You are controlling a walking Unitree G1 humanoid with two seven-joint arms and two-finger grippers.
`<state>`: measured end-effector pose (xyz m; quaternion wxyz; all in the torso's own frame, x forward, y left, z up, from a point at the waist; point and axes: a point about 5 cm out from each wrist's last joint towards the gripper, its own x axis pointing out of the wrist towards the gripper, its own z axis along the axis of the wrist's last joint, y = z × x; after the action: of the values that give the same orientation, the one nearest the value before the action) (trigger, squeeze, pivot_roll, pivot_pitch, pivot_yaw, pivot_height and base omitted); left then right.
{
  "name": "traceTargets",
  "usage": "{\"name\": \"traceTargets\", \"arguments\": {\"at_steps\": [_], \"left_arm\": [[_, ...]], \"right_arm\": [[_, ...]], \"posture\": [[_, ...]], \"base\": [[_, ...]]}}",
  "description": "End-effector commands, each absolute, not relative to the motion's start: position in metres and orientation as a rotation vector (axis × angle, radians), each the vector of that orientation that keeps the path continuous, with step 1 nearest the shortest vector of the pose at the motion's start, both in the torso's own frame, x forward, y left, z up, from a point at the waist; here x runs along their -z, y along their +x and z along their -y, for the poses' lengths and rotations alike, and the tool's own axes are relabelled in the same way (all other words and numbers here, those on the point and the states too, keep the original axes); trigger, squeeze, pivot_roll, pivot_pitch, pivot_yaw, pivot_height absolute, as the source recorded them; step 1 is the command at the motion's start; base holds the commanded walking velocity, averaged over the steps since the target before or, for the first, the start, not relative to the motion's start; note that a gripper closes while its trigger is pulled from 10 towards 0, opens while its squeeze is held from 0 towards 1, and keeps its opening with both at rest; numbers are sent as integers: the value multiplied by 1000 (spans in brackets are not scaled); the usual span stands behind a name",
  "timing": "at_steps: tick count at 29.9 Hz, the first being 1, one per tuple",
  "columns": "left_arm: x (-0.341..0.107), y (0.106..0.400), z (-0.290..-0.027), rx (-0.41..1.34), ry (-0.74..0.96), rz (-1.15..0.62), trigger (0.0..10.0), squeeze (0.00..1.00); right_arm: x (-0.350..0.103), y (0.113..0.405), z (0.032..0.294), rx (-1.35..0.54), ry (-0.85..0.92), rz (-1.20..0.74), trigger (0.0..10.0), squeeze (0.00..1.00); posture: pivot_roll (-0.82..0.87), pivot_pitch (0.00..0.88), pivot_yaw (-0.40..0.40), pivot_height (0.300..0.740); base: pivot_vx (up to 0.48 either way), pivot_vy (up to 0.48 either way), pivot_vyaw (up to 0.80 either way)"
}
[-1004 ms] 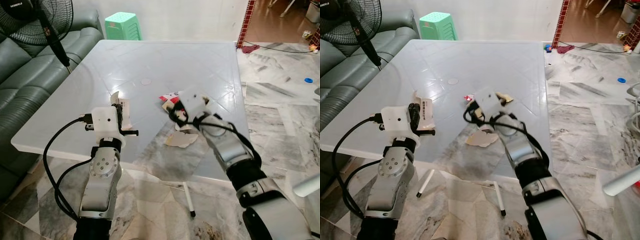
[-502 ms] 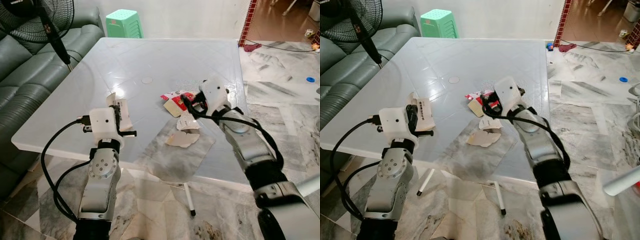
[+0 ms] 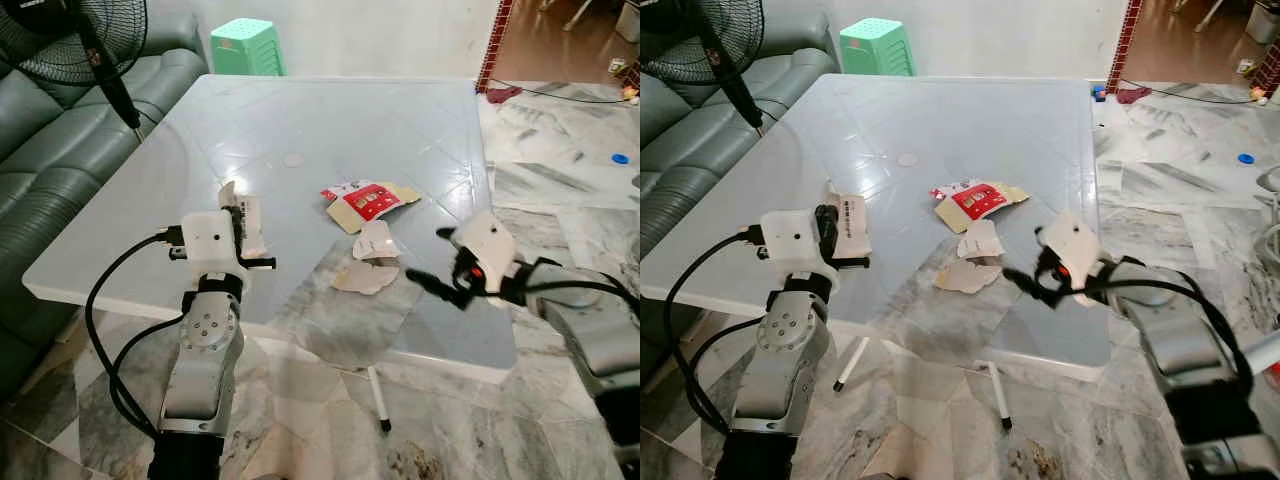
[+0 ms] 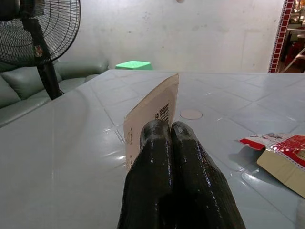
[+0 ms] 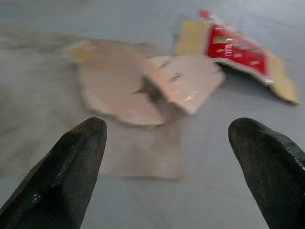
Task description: Picking trash to rubbish bin
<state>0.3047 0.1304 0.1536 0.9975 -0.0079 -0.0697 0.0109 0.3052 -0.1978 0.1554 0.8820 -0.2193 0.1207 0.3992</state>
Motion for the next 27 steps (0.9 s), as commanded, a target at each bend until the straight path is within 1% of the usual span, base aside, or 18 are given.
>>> {"name": "traceTargets", "arguments": {"at_steps": [1, 12, 17, 22, 27], "left_arm": [[-152, 307, -131, -11, -20, 129, 10000, 0], [-151, 305, -131, -19, -23, 129, 10000, 0], [-150, 304, -131, -19, -25, 128, 10000, 0], [-150, 304, -131, -22, -28, 127, 10000, 0], [-149, 302, -129, -28, -36, 125, 10000, 0]], "right_arm": [[-160, 298, 193, -908, -450, -250, 10000, 0], [-151, 284, 180, -1016, -432, -267, 10000, 0], [-151, 283, 177, -1026, -430, -267, 10000, 0], [-145, 290, 168, -970, -456, -243, 10000, 0], [-133, 291, 157, -969, -460, -248, 10000, 0]], "posture": [[-62, 54, 52, 740], [-60, 62, 44, 740], [-60, 65, 43, 740], [-60, 68, 35, 740], [-60, 74, 22, 740]], "base": [[0, 0, 0], [0, 0, 0], [0, 0, 0], [0, 0, 0], [0, 0, 0]]}}
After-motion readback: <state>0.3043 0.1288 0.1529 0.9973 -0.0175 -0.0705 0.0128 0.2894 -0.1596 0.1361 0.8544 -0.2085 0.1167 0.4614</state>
